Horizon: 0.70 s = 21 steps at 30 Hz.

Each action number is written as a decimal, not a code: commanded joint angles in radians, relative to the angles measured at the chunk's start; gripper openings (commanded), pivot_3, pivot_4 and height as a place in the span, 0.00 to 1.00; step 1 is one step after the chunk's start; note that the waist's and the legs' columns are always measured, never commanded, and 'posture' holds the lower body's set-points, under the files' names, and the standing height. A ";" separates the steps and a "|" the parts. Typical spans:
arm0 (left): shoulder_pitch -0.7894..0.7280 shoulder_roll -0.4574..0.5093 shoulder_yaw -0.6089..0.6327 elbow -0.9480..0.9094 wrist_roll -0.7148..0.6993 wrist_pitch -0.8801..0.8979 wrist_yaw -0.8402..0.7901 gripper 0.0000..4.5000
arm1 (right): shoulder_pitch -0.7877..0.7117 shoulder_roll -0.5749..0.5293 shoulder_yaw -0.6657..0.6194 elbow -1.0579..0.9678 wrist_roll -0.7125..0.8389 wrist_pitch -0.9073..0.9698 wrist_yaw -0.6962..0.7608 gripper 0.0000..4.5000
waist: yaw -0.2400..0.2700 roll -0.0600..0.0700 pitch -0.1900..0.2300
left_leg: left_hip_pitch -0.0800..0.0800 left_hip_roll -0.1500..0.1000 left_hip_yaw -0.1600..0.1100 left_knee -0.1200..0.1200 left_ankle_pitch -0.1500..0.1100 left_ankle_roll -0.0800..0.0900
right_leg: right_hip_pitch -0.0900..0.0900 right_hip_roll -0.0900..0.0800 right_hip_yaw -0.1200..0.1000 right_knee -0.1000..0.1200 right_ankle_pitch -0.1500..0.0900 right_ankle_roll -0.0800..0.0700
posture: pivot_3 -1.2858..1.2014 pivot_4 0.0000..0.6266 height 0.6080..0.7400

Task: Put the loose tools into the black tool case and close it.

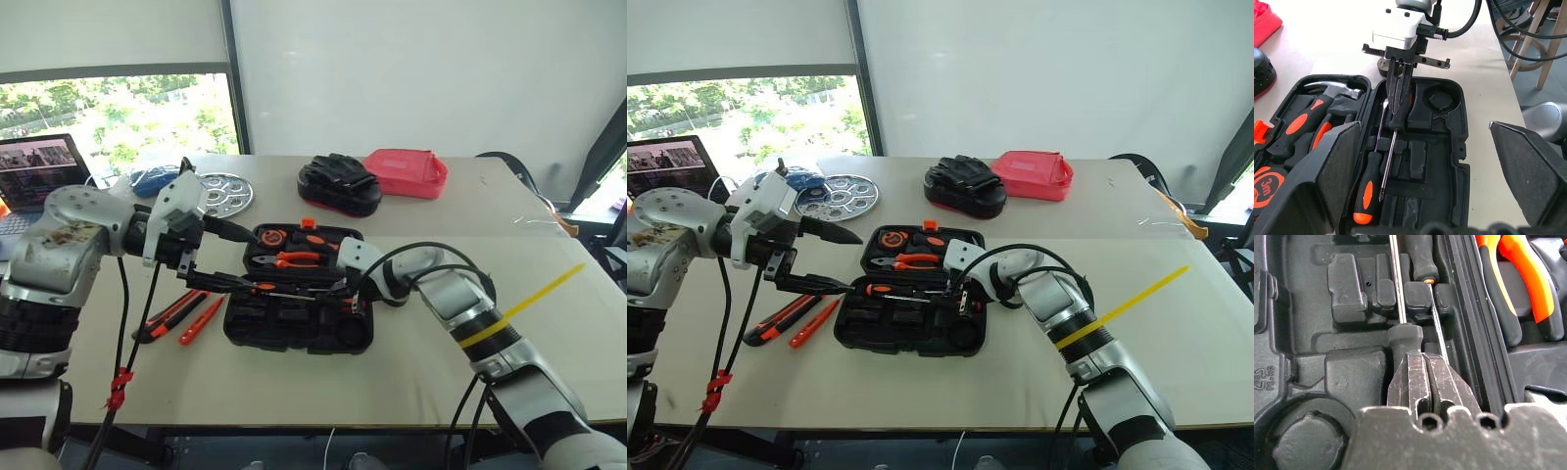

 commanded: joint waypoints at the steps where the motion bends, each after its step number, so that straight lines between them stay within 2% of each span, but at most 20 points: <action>1: -0.009 0.025 0.026 -0.023 0.002 -0.002 0.005 1.00 | 0.003 0.011 -0.013 -0.034 0.008 0.002 -0.003 0.01 | 0.000 0.000 0.000 | 0.000 0.000 0.000 0.000 0.000 0.000 | 0.000 0.000 0.000 0.000 0.000 0.000 | 0.52 0.24 1.00; 21: 0.002 0.031 0.025 -0.034 -0.004 -0.002 0.013 1.00 | 0.044 0.034 0.024 0.065 -0.039 -0.036 -0.036 0.01 | -0.001 0.000 0.000 | 0.005 0.000 0.000 0.000 0.000 0.000 | 0.004 0.000 0.000 0.000 0.000 0.000 | 0.52 0.24 1.00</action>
